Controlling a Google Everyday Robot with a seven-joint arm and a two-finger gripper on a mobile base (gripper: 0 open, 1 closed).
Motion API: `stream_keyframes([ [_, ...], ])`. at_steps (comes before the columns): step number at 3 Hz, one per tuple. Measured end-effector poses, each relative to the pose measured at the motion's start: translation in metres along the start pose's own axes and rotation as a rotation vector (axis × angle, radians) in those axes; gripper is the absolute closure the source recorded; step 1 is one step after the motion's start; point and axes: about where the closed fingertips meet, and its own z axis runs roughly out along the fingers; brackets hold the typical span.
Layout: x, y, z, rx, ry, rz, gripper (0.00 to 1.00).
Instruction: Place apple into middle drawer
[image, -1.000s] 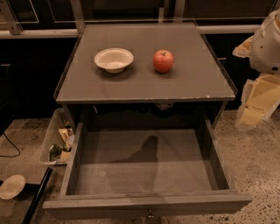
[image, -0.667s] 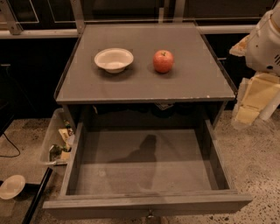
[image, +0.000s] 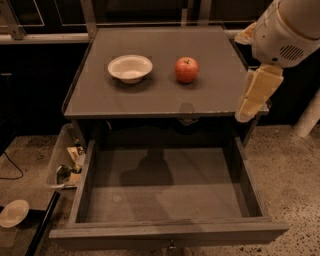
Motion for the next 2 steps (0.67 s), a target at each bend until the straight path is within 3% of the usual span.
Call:
stream_keyframes([
  [1, -0.003, -0.03, 0.015, 0.041, -0.064, -0.023, 0.0],
  [2, 0.007, -0.06, 0.046, 0.03, -0.098, -0.019, 0.0],
])
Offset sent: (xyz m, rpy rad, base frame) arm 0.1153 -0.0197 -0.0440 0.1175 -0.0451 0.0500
